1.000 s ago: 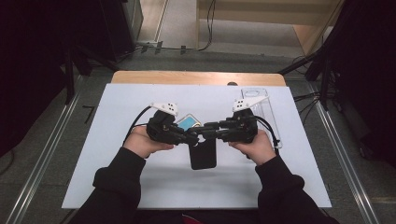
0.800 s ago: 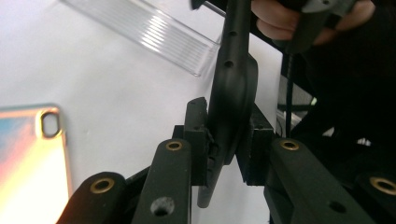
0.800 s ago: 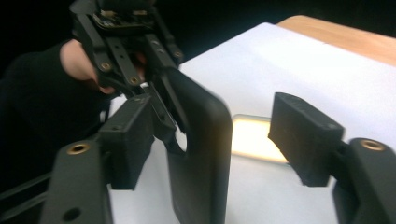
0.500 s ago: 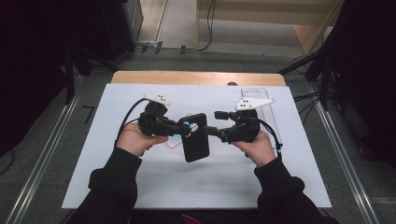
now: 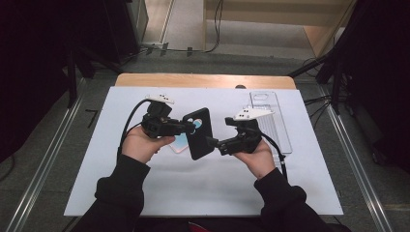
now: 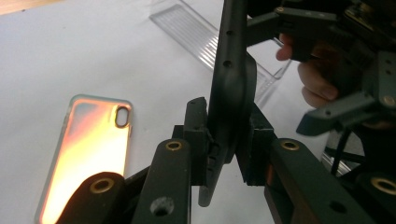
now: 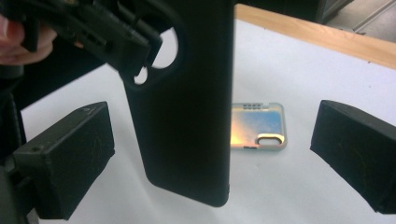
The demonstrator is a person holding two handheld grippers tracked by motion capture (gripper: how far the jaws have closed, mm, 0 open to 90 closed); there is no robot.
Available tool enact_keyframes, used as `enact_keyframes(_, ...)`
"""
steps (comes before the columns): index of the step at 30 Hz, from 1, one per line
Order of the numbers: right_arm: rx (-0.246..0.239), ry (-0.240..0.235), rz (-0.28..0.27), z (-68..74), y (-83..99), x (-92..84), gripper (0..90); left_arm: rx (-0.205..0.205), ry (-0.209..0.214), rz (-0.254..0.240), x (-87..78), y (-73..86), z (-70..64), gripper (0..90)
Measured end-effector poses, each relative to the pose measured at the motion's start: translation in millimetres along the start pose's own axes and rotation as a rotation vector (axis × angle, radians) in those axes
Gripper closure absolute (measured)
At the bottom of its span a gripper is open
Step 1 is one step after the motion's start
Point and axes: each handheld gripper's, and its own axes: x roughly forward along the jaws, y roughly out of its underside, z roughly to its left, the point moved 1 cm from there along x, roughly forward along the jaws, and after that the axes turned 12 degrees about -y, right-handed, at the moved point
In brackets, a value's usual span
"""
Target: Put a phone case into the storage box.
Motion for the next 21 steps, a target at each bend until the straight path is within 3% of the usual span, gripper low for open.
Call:
enact_keyframes(8,0.028,0.036,0.011,9.4,6.1,16.6,0.0,-0.055,-0.043,0.039,4.6,-1.9,-5.1,76.1)
enact_keyframes(12,0.049,0.056,-0.001,12.3,7.8,22.1,0.0,-0.088,-0.032,0.051,7.1,-2.7,-7.5,76.1)
enact_keyframes(21,0.062,0.102,-0.014,18.0,8.1,33.3,0.0,-0.093,-0.037,0.045,11.9,-3.7,-16.2,76.1)
